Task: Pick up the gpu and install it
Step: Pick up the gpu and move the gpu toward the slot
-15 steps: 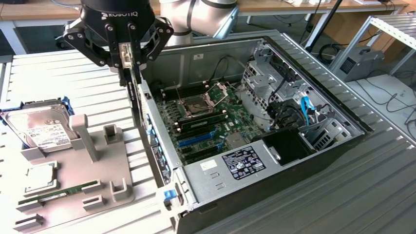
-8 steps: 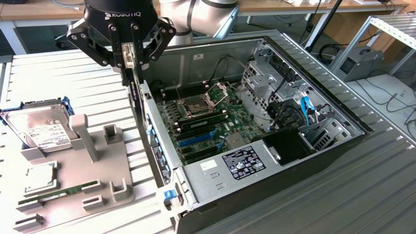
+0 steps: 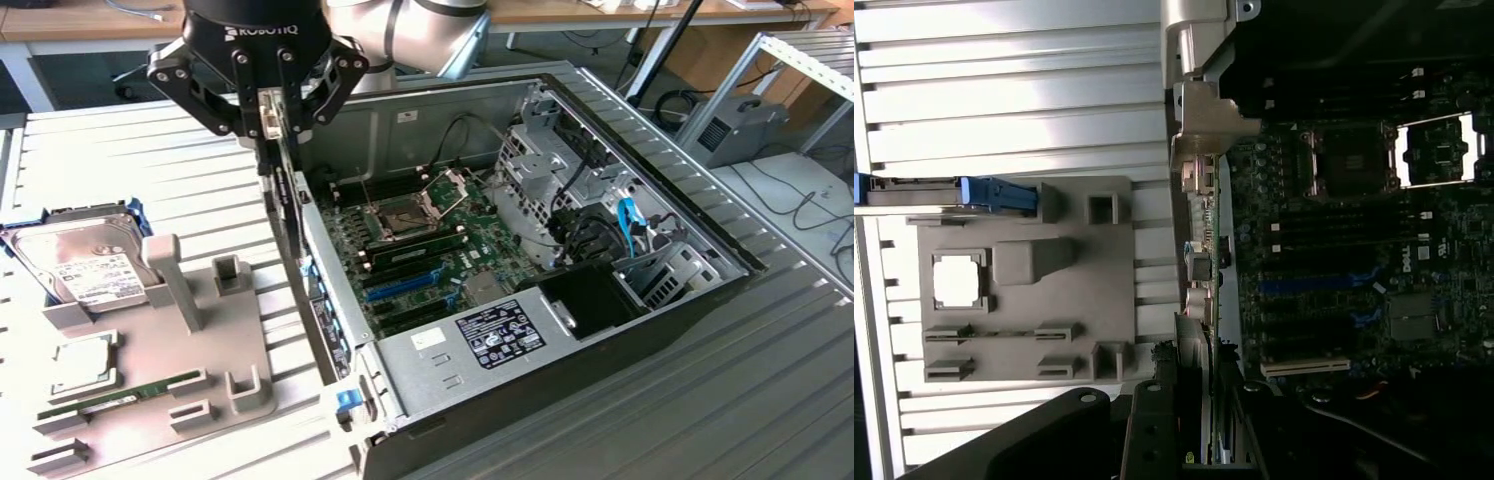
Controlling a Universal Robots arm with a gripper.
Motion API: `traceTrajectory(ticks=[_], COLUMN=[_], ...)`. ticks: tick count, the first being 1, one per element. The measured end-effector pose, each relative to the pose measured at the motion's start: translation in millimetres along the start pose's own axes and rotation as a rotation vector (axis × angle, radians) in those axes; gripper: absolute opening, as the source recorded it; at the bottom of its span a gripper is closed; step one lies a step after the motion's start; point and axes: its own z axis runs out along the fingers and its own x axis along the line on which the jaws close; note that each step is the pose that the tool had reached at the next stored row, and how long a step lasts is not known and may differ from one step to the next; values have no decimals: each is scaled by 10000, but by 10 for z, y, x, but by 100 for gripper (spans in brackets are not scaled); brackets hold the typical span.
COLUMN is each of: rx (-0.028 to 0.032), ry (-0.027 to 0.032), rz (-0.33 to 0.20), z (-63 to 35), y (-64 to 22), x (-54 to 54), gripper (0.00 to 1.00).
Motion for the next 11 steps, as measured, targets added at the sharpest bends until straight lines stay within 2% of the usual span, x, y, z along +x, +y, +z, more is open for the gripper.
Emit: traceTrajectory(ticks=[11], rx=[1], ry=[0], rz=[0], z=[13], y=[4], x=[-58], gripper=[26])
